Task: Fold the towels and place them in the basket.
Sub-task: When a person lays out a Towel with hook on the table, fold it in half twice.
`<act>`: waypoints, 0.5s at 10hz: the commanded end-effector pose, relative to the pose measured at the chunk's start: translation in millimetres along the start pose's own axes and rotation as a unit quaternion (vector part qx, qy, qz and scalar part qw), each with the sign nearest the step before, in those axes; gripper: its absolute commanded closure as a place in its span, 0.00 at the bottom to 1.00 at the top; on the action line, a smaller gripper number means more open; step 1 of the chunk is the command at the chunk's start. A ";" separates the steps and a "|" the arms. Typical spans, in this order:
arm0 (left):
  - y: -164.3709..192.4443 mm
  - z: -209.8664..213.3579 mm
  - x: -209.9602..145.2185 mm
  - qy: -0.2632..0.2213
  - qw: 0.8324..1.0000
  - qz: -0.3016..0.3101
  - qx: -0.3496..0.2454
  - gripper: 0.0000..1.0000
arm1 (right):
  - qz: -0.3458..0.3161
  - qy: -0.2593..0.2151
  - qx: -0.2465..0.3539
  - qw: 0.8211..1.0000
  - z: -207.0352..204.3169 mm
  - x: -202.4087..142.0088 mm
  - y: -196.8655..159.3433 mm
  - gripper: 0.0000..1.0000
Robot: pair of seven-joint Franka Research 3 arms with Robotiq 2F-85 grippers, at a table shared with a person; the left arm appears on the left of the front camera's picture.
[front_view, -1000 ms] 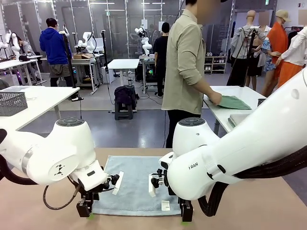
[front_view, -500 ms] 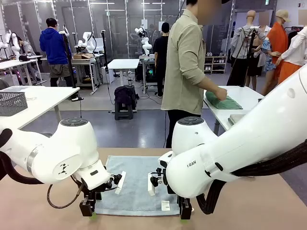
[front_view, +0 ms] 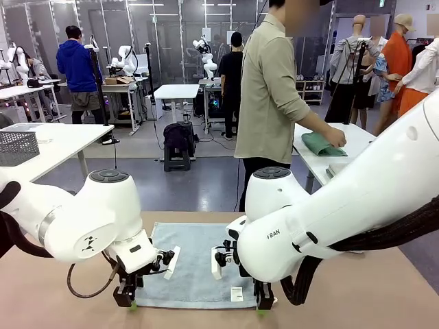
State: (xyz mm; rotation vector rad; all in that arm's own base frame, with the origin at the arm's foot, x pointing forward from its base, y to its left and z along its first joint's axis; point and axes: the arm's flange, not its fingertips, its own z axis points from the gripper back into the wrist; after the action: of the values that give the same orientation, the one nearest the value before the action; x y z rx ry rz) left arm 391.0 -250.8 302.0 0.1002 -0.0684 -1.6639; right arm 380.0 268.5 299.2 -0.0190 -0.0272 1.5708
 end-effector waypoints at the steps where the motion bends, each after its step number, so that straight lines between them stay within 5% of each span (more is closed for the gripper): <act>1: 3.8 -4.5 5.1 0.009 1.000 0.006 0.016 0.36 | 0.002 0.014 -0.010 1.000 -3.0 1.5 -2.4 0.51; 4: 4.8 -5.1 7.1 0.013 1.000 0.008 0.018 0.36 | 0.001 0.017 -0.015 1.000 -5.2 1.5 -3.1 0.51; 5: 4.3 -4.9 6.8 0.018 1.000 0.007 0.020 0.44 | 0.002 0.016 -0.013 1.000 -6.2 1.3 -3.6 0.51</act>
State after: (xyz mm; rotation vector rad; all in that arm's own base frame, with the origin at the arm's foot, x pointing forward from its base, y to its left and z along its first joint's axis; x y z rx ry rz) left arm 390.9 -252.1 302.5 0.1147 -0.0687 -1.6621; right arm 381.3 266.5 298.0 -0.0372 -0.0216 1.5867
